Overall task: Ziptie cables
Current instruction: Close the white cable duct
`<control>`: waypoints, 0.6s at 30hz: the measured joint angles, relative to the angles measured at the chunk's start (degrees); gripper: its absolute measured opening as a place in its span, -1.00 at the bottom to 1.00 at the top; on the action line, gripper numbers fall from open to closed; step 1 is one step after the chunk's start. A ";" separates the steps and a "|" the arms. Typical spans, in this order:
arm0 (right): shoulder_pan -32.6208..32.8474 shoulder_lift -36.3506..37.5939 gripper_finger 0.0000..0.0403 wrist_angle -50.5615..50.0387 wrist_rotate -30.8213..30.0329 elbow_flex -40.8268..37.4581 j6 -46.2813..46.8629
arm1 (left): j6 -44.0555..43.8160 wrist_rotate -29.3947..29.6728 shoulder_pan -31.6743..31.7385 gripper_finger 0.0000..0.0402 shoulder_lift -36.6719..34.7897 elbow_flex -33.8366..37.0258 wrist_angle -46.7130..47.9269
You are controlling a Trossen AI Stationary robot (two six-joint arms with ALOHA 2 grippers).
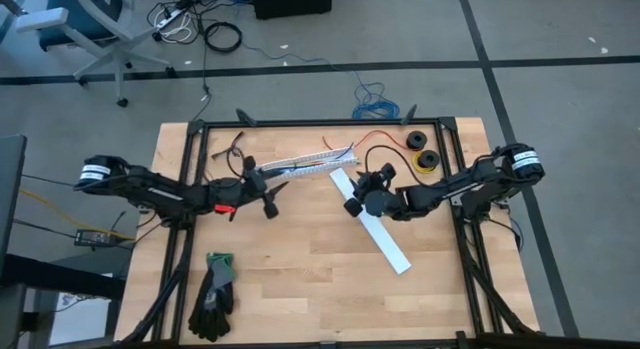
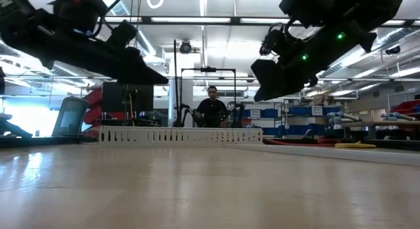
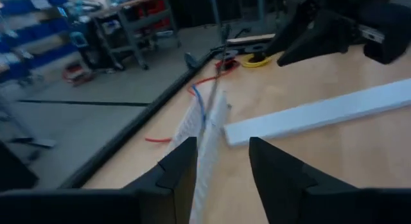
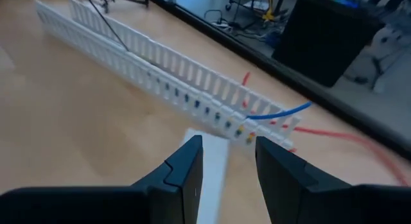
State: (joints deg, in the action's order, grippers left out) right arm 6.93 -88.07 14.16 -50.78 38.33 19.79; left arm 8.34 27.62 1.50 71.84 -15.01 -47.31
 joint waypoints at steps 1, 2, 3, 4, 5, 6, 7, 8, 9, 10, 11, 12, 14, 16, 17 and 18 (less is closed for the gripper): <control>-0.39 0.01 -0.36 0.06 -0.02 0.00 -1.91 | 1.01 0.82 0.00 -0.21 0.81 -0.97 -0.05; -0.76 0.02 -0.36 0.04 -0.02 0.00 -3.42 | 2.49 1.49 0.00 -0.19 1.64 -1.83 0.01; -1.10 0.02 -0.36 0.07 -0.03 0.00 -4.47 | 4.31 2.10 0.12 -0.19 2.29 -2.59 0.68; -1.41 0.02 -0.36 0.36 -0.03 0.00 -4.90 | 6.08 2.89 0.39 -0.18 2.62 -3.25 1.73; -1.76 0.02 -0.36 0.83 -0.03 0.00 -4.98 | 7.23 3.42 0.91 -0.18 2.64 -4.01 3.71; -1.99 0.02 -0.36 1.09 -0.02 0.00 -5.07 | 8.13 3.96 1.77 -0.18 2.62 -4.93 6.21; -2.16 0.02 -0.36 1.04 -0.02 0.00 -5.55 | 9.03 4.25 2.88 -0.18 2.58 -6.17 9.43; -2.27 0.02 -0.36 0.98 -0.02 0.00 -6.42 | 9.34 4.32 4.06 -0.19 2.35 -7.28 13.20; -2.31 0.02 -0.36 0.97 -0.02 0.00 -7.36 | 9.31 4.34 5.33 -0.19 2.06 -8.40 17.39; -2.33 0.04 -0.36 0.93 -0.04 0.00 -8.42 | 9.22 4.34 6.56 -0.20 1.99 -9.90 21.15; -2.36 0.04 -0.36 0.86 -0.02 0.00 -8.74 | 9.06 4.20 7.73 -0.20 1.99 -11.46 24.50; -2.34 0.04 -0.36 0.78 -0.01 0.00 -8.90 | 8.52 3.83 8.80 -0.20 1.96 -12.80 27.72; -2.33 0.04 -0.36 0.78 0.62 0.00 -8.11 | 7.57 1.80 10.91 -0.20 1.93 -14.78 32.61; -2.62 0.04 -0.36 0.77 2.75 0.00 -5.68 | 7.59 -2.43 13.01 -0.20 1.89 -15.53 34.39; -3.13 0.04 -0.36 0.80 4.67 0.00 -4.58 | 7.74 -5.09 14.11 -0.20 1.45 -15.53 34.62; -3.83 0.04 -0.35 0.78 7.09 0.00 -3.56 | 7.78 -7.47 15.25 -0.20 0.97 -15.53 35.15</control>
State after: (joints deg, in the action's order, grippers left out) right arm 3.11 -88.03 14.93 -43.70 38.33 16.23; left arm 16.12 20.15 16.74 72.81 -30.55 -12.16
